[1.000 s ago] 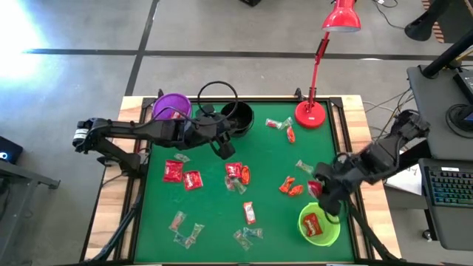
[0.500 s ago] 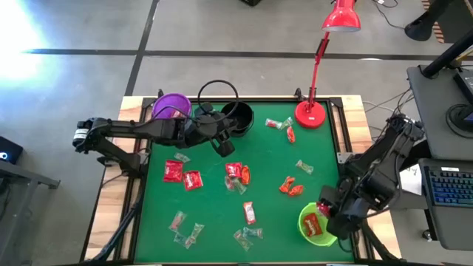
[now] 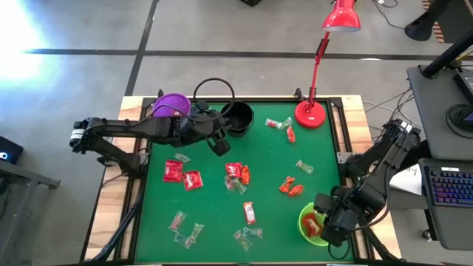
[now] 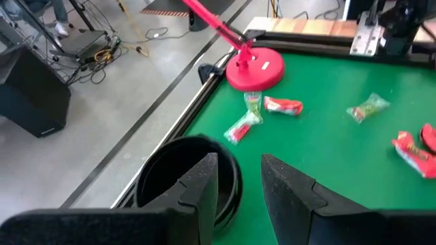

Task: Sort candy
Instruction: Put the green gummy into the black bucket

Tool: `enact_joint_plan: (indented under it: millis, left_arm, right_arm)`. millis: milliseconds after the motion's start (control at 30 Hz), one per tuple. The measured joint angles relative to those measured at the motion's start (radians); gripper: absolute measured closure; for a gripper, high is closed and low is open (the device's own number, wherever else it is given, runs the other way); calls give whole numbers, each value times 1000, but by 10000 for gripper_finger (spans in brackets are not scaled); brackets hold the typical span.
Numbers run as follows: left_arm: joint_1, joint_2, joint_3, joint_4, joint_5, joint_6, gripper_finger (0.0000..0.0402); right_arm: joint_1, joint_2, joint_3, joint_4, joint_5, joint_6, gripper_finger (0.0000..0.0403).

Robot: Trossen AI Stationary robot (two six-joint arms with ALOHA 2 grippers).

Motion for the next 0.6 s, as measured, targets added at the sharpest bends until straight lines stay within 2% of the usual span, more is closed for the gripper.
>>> enact_joint_plan:
  millis: [100,300,500,600]
  left_arm:
    - [0,-32,0,-51,-1,-10,306]
    - [0,-92,0,-176,-1,-66,306]
    - [0,-122,0,-299,14,-139,305]
    - [0,-123,0,-304,62,-172,299]
  right_arm:
    - [-3,-11,0,-22,35,-44,272]
    - [-41,-73,1,-140,254,-78,269]
    - [-109,-161,1,-223,561,-8,269]
    - [-147,-205,1,-220,699,47,268]
